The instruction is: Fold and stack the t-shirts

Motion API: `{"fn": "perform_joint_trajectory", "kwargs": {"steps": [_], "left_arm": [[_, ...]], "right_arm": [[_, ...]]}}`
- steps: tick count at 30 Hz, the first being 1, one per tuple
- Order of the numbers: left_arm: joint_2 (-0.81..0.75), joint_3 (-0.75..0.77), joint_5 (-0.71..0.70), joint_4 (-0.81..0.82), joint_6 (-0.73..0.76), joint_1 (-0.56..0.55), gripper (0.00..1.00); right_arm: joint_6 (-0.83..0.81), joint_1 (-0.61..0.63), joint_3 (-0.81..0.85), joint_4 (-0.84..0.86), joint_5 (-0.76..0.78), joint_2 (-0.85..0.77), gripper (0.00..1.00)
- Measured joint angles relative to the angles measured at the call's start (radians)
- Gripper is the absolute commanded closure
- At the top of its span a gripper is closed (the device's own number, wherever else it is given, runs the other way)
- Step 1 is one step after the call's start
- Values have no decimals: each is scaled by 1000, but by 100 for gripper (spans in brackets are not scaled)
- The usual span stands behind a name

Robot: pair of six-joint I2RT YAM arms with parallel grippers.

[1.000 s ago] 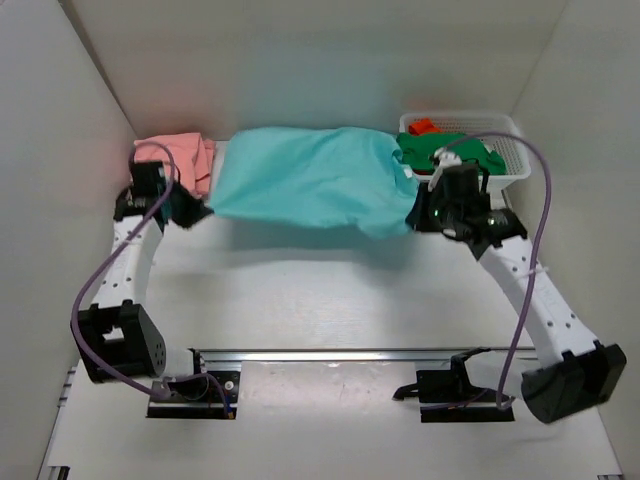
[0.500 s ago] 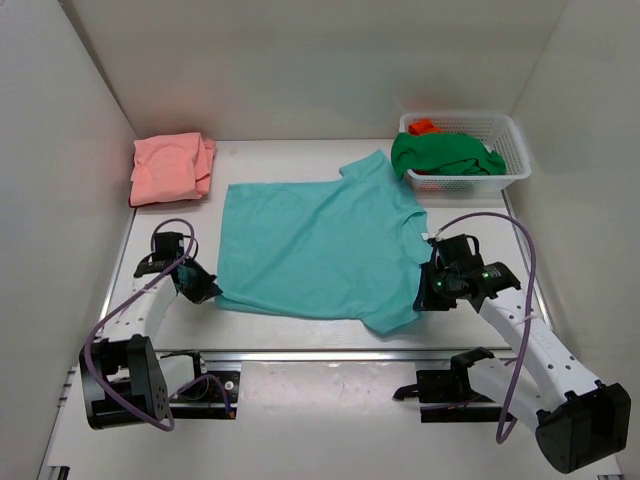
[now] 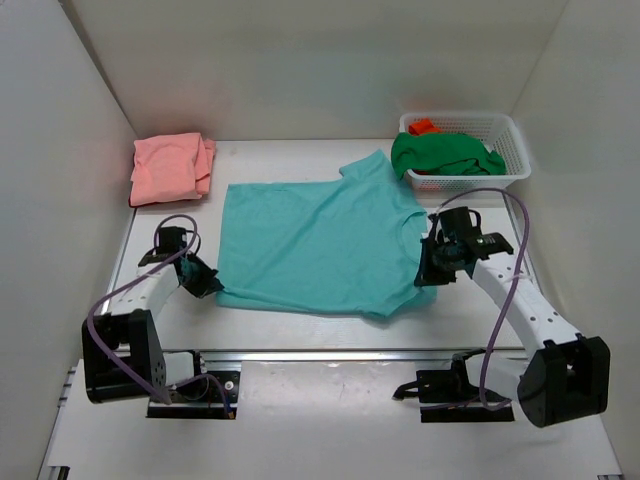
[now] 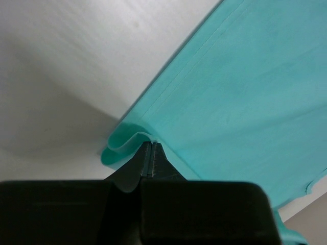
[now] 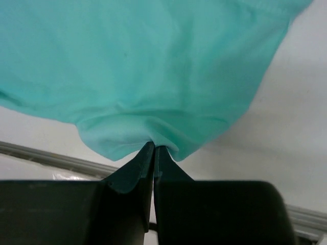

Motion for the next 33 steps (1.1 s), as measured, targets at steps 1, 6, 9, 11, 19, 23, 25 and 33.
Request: {"fn": "perform_joint_trajectory", "kwargs": {"steps": [1, 6, 9, 11, 19, 23, 25, 33], "left_arm": [[21, 12, 0, 10, -2, -1, 100], [129, 89, 1, 49, -3, -6, 100], [188, 136, 2, 61, 1, -8, 100], [225, 163, 2, 71, 3, -8, 100], [320, 217, 5, 92, 20, -9, 100], [341, 243, 10, 98, 25, -2, 100], [353, 269, 13, 101, 28, -1, 100], [374, 344, 27, 145, 27, 2, 100]], "right_arm": [[-4, -2, 22, 15, -2, 20, 100], [-8, -14, 105, 71, -1, 102, 100], [-8, -18, 131, 88, 0, 145, 100], [-8, -24, 144, 98, 0, 170, 100], [-10, -46, 226, 108, 5, 265, 100], [-13, -51, 292, 121, 9, 322, 100], [-16, -55, 316, 125, 13, 344, 100], [-29, -63, 360, 145, 26, 426, 100]]}}
